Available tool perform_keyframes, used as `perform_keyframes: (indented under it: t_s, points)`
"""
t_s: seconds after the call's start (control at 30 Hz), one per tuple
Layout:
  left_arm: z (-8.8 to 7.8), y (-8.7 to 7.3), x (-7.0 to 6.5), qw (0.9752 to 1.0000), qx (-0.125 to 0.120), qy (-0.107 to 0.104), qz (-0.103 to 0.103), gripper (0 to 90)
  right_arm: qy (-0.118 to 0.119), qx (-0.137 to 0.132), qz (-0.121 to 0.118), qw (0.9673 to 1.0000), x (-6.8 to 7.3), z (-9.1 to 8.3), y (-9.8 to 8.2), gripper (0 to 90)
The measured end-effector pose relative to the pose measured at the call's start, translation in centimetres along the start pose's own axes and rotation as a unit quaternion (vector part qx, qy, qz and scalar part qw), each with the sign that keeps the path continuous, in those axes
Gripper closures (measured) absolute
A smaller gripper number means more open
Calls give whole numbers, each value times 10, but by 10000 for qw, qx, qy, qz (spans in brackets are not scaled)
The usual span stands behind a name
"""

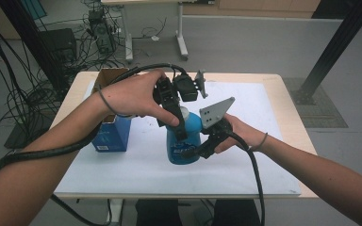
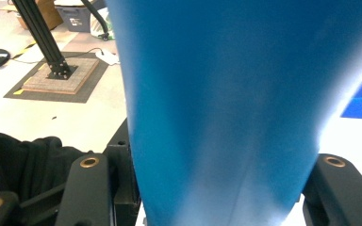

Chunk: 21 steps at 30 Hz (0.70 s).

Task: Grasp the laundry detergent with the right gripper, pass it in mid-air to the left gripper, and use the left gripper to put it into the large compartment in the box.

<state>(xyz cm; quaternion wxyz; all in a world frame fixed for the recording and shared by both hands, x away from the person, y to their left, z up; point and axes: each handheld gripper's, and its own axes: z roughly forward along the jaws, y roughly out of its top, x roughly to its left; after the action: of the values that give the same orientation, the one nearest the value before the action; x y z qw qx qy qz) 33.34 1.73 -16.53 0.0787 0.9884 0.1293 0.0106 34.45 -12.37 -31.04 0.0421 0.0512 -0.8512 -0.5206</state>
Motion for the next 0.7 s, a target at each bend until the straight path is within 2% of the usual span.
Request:
perform_keyframes:
  t_s: [0.2, 0.33, 0.57, 0.7]
  points:
    - [0, 2, -2, 9999, 34, -37, 133, 106, 19, -18, -22, 10000, 0, 0, 2, 419]
    - [1, 3, -3, 9999, 32, -40, 133, 117, 7, -17, -27, 10000, 0, 0, 3, 418]
    - [1, 3, -4, 9998, 62, -112, 138, 180, -24, -36, -21, 10000, -1, -1, 3, 418]
    - [0, 3, -4, 9998, 12, -138, 119, 273, -34, -33, -23, 10000, -1, -2, 3, 418]
